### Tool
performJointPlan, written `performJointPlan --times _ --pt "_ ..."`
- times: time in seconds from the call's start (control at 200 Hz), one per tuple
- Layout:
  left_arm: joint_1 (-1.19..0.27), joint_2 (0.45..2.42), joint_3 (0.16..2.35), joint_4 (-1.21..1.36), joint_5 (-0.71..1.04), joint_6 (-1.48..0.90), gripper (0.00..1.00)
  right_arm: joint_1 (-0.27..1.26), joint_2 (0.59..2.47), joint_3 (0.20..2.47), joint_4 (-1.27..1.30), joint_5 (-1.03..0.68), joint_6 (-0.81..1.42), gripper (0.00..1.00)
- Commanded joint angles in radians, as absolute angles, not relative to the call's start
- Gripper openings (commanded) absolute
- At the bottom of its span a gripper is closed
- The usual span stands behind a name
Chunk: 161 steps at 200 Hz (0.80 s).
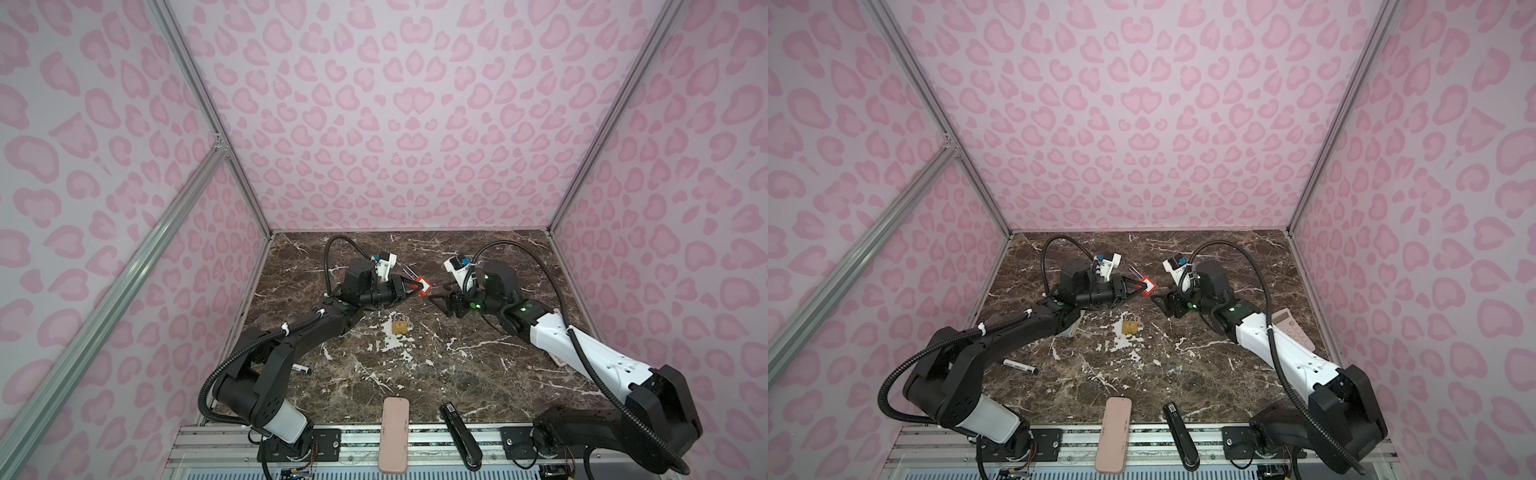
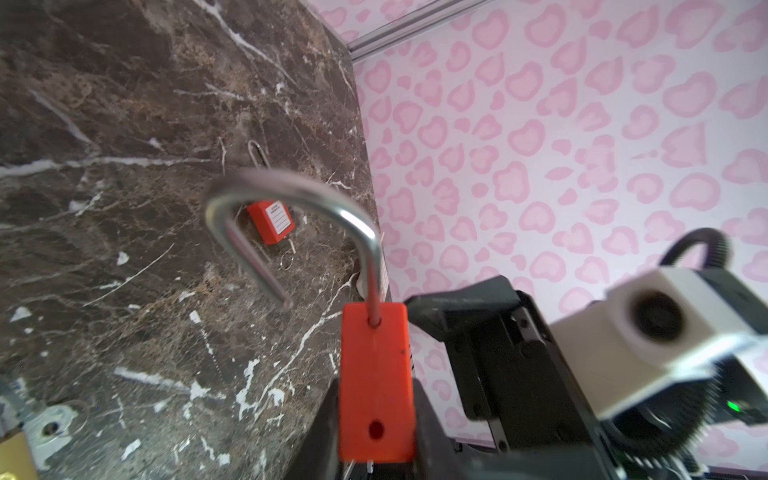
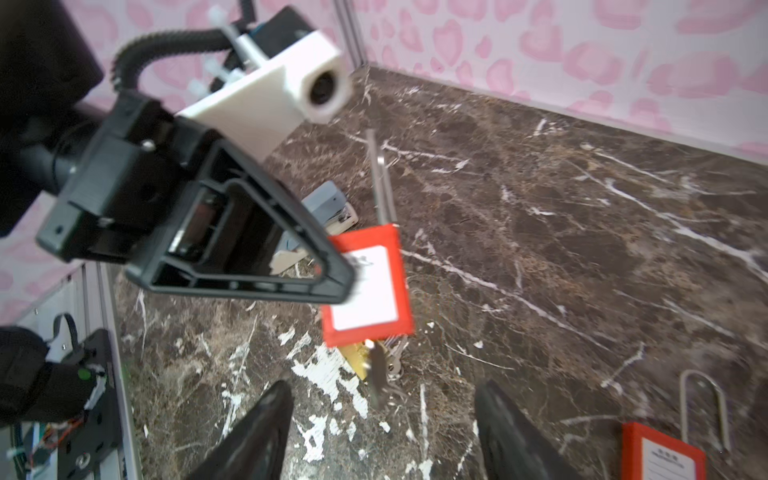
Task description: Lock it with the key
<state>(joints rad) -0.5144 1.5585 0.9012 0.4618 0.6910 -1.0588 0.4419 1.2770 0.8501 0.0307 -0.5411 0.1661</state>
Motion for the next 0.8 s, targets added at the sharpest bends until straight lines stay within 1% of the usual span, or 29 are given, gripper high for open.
performJointPlan --times 0.0,0.1,0.255,0.365,0.485,0.57,0.8 --pt "-0.515 1.531 0.89 0.725 0.659 -1.135 0.1 0.352 1.236 0.766 0.368 -0.675 0.474 0.72" --pt "-0.516 1.528 0.897 0.814 0.65 -1.142 0.08 0.307 1.205 0.713 0.542 -0.697 0.62 0.78" --pt "-0.518 1.522 0.908 0.922 0.627 -1.149 0.07 0.294 1.216 0.706 0.637 -0.718 0.763 0.83" --pt "-0.517 1.529 0.928 0.955 0.608 -1.189 0.06 0.291 1.251 0.711 0.738 -0.7 0.949 0.86" --pt "-0.518 1.573 0.959 1.052 0.626 -1.279 0.05 0.304 1.316 0.711 0.948 -0.706 1.136 0.92" --pt "-0.519 1.601 0.961 1.134 0.629 -1.337 0.05 0.322 1.353 0.724 1.013 -0.705 1.179 0.94" --pt "-0.52 1.649 0.957 1.216 0.624 -1.396 0.04 0.384 1.436 0.775 1.036 -0.695 1.165 0.94"
